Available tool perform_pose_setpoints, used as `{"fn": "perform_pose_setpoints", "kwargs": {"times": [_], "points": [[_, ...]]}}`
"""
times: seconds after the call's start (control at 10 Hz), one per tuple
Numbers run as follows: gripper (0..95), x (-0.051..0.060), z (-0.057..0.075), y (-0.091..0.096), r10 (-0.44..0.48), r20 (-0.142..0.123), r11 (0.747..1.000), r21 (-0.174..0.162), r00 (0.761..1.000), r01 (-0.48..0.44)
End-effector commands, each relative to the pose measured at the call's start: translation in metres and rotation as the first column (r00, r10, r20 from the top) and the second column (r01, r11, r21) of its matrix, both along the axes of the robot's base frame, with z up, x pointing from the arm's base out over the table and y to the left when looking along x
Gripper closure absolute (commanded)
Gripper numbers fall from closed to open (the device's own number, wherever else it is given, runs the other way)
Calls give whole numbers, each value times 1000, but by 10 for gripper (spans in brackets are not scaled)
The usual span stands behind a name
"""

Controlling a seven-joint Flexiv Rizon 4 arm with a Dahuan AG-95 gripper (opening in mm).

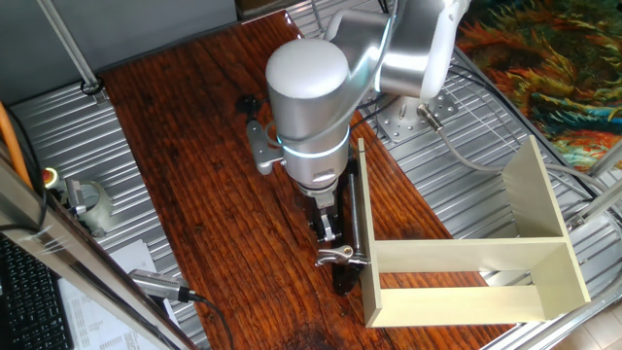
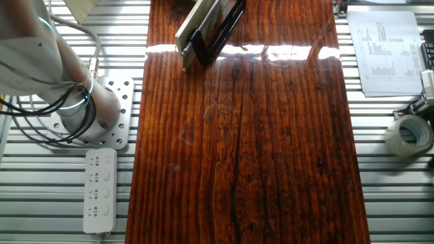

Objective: Turn on the water tap

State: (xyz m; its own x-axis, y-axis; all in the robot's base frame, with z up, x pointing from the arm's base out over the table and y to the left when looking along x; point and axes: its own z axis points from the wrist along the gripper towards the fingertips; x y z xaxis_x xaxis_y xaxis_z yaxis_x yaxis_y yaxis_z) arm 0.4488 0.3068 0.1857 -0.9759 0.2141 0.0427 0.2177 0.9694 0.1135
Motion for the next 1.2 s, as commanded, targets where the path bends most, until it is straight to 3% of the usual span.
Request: {"fn": "perform_pose_setpoints", "kwargs": {"times": [0.1,0.4,1.2], "points": [[950,1,0,1,8,-6,999,-35,1000,-9],[950,1,0,1,-1,-40,999,-52,999,-1],[950,3,-3,2,9,-30,999,-47,1000,-10]]}}
